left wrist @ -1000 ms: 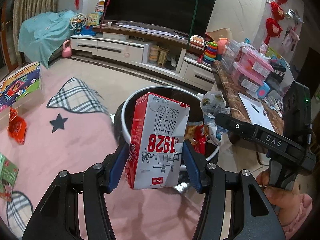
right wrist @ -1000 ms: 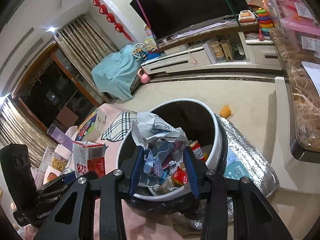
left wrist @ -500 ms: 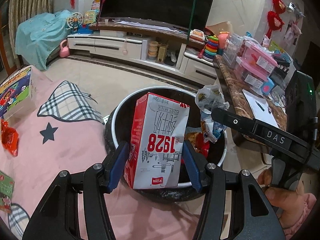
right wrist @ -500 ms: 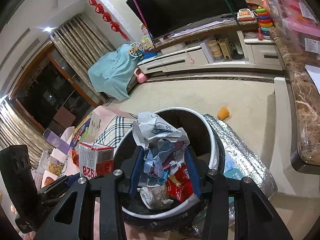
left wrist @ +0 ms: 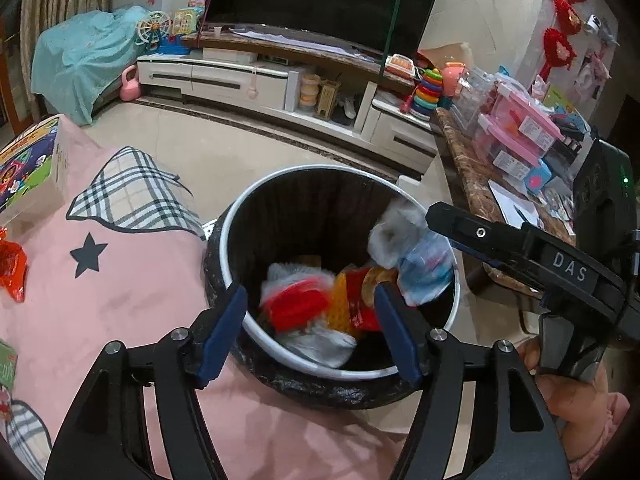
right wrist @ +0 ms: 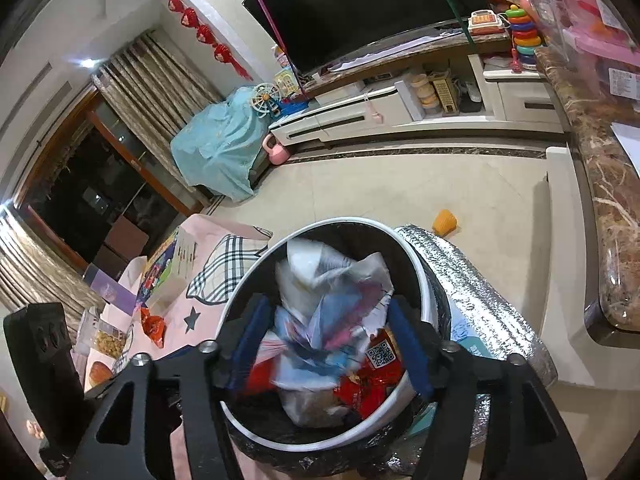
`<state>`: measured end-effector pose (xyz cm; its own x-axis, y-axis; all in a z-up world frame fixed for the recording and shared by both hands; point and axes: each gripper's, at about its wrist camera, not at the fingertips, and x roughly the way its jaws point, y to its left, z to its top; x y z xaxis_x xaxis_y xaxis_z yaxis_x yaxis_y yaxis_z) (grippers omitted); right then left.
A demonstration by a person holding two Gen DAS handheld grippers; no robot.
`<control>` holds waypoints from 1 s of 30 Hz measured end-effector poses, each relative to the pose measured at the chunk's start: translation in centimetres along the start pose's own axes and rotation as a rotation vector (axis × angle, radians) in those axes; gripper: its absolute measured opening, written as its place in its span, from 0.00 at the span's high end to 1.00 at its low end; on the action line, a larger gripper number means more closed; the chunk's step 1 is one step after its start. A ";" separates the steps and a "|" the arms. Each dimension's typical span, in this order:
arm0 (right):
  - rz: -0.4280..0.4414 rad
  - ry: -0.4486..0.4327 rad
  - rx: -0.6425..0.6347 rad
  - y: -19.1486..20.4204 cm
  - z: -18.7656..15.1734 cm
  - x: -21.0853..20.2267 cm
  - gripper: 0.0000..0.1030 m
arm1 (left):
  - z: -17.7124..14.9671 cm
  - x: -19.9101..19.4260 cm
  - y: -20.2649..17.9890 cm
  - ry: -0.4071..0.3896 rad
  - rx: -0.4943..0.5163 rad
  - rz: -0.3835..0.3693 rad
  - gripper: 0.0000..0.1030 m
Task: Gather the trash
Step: 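Open both tools to drop the carton and wrapper into the bin, then move both open tools back over the table toward the green juice box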
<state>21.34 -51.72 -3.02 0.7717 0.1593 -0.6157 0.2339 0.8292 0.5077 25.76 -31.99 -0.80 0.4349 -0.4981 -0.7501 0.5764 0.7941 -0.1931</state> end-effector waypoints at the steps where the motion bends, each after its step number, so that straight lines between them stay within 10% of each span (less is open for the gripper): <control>1: 0.003 -0.001 0.001 0.0 0.1 0.0 0.30 | -0.2 -0.3 0.2 -0.006 -0.005 0.002 0.34; 30: 0.140 0.064 -0.169 11.2 -8.0 0.2 0.03 | -13.2 -10.5 12.1 -0.121 -0.247 0.156 0.32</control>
<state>19.38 -38.14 -2.28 0.7491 0.3081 -0.5864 0.0207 0.8739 0.4856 19.01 -12.56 -3.57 0.5927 -0.3901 -0.7047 0.3171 0.9172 -0.2411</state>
